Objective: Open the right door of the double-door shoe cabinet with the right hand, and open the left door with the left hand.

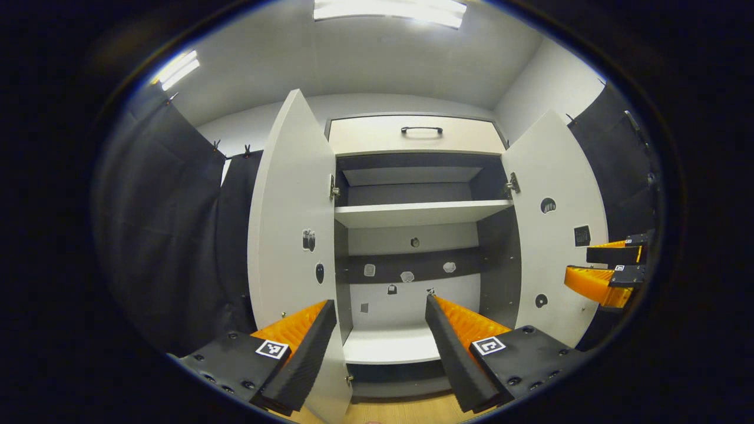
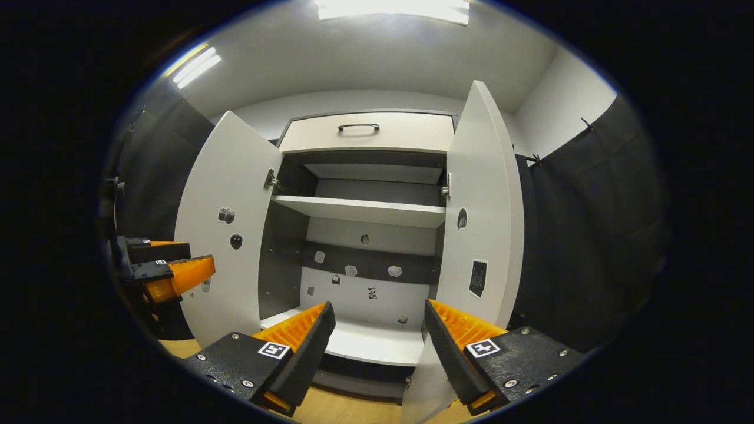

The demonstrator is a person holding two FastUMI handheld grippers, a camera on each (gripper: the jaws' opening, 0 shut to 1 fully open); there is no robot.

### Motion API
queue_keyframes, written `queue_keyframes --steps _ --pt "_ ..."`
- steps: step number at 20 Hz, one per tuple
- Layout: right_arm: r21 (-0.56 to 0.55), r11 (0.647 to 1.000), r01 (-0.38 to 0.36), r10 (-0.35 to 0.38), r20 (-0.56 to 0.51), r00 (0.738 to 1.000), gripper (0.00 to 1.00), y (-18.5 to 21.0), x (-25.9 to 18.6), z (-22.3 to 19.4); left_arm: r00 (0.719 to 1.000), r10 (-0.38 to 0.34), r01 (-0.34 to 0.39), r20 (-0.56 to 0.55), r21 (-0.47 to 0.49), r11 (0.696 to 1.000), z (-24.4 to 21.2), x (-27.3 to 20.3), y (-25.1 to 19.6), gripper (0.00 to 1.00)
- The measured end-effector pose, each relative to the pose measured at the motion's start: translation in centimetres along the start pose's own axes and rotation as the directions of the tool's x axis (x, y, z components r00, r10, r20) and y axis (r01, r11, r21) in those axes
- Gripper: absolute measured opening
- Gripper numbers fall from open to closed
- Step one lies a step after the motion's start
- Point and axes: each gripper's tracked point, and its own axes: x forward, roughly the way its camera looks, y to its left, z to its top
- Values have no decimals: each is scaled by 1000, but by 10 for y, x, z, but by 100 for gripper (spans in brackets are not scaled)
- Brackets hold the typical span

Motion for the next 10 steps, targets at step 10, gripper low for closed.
queue_keyframes --steps 10 --pt "-3 999 37 -37 -2 999 93 -20 3 2 1000 19 -19 12 7 1000 1 4 6 97"
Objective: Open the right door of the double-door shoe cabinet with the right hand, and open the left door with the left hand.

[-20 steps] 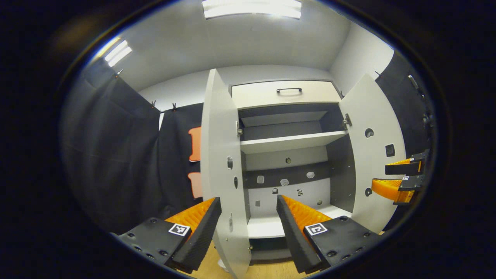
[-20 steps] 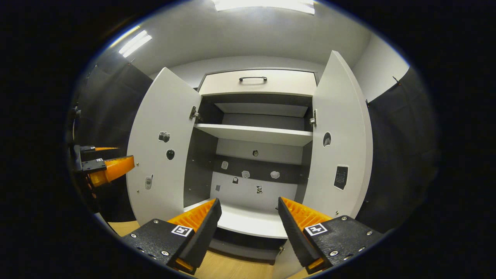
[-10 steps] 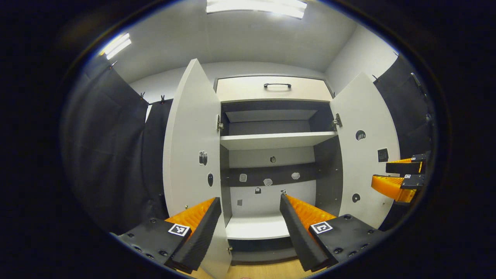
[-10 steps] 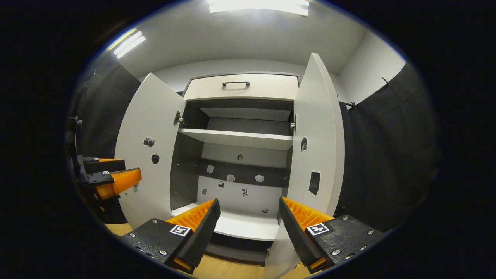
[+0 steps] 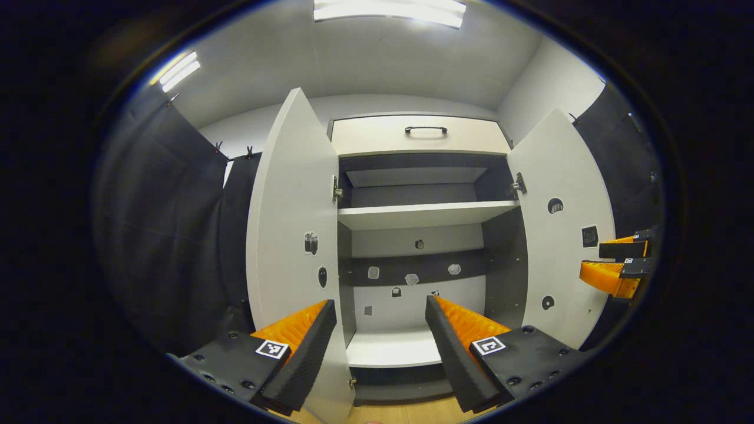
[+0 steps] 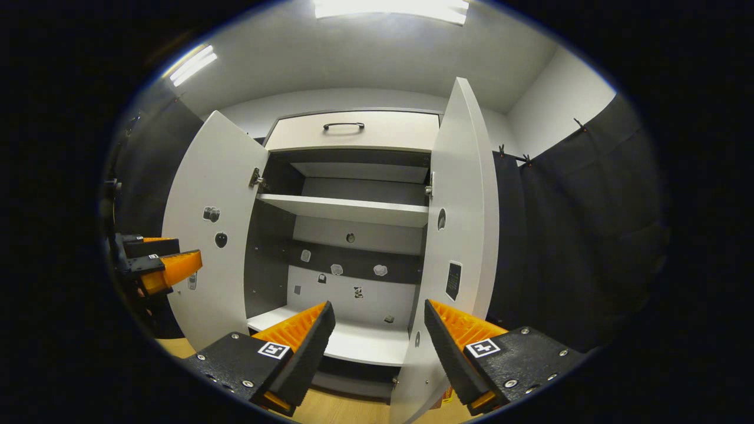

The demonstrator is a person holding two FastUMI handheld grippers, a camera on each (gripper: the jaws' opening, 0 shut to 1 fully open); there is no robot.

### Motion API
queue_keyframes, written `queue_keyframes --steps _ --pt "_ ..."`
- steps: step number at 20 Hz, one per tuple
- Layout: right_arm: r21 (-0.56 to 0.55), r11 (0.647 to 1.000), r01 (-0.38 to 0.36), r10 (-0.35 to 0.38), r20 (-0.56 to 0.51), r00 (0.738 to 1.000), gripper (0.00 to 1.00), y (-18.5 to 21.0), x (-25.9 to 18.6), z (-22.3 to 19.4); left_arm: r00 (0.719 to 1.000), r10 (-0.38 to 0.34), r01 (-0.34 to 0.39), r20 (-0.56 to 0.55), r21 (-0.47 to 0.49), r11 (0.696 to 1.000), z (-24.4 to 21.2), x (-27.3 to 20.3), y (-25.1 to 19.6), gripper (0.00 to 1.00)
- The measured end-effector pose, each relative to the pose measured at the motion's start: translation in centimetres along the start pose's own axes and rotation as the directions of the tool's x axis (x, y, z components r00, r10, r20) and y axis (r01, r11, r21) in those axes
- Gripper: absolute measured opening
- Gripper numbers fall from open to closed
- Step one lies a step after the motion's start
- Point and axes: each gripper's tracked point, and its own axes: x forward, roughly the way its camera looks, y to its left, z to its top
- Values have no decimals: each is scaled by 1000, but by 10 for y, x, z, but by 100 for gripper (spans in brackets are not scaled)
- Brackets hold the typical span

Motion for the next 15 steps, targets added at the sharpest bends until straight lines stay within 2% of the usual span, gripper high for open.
queue_keyframes --steps 5,8,11,15 --pt "8 1000 -5 5 -6 1000 93 0 2 -3 1000 19 -19 -14 -1 1000 -5 -2 6 100" --pt "-4 1000 -11 11 -6 1000 93 2 5 -5 1000 20 -20 -20 1 1000 -8 -1 7 97" --pt "-8 1000 -29 29 -12 1000 93 8 5 -6 1000 12 -12 -17 13 1000 -7 -1 9 97" --pt "-26 1000 -16 16 9 1000 93 5 3 0 1000 1 -1 -9 -1 1000 -7 1 6 100"
